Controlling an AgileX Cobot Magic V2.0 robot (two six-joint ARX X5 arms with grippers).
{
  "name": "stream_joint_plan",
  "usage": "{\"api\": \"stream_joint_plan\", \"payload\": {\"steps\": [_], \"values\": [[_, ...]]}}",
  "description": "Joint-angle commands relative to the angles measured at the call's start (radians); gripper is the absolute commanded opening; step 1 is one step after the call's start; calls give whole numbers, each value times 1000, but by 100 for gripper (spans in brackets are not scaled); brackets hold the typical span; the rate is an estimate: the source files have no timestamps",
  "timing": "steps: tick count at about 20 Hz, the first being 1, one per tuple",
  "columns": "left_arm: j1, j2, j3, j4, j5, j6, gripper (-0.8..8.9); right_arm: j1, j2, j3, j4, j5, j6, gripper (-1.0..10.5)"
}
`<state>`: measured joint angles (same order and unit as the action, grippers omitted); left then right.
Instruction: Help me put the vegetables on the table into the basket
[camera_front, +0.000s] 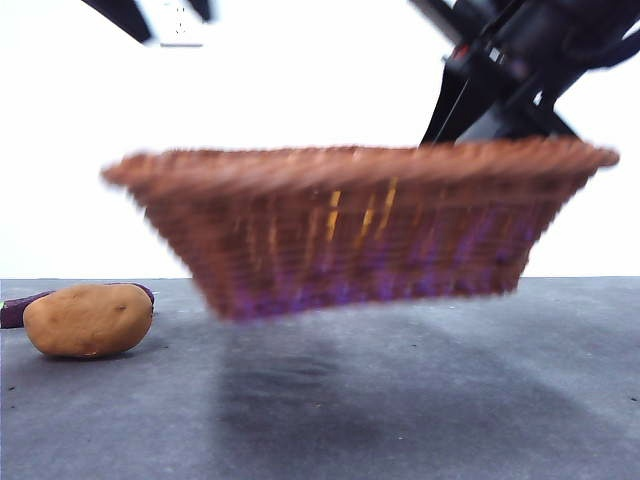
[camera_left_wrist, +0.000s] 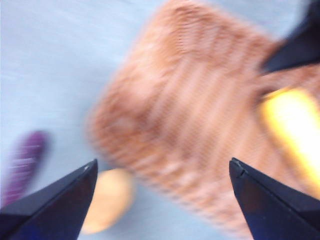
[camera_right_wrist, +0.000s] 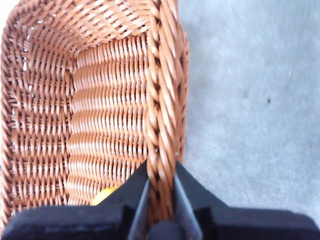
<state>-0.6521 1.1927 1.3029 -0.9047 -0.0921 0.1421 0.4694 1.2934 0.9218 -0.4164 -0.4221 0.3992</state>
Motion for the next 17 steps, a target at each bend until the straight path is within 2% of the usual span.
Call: {"api": "stream_joint_plan", "payload": {"steps": [1, 4, 7, 11, 17], "values": [[103, -11, -1, -35, 0, 172, 438, -21, -66, 7, -1, -26, -12, -11], [253, 25, -1, -89, 145, 342, 439, -47, -170, 7, -50, -40, -39, -11], [347, 98, -1, -70, 232, 457, 439, -59, -256, 7, -121, -57, -73, -11], [404, 220, -1, -12, 337, 509, 439, -59, -332, 7, -162, -50, -91, -11], [423, 437, -1, 8, 335, 542, 439, -60, -376, 7, -162, -49, -92, -11]]}}
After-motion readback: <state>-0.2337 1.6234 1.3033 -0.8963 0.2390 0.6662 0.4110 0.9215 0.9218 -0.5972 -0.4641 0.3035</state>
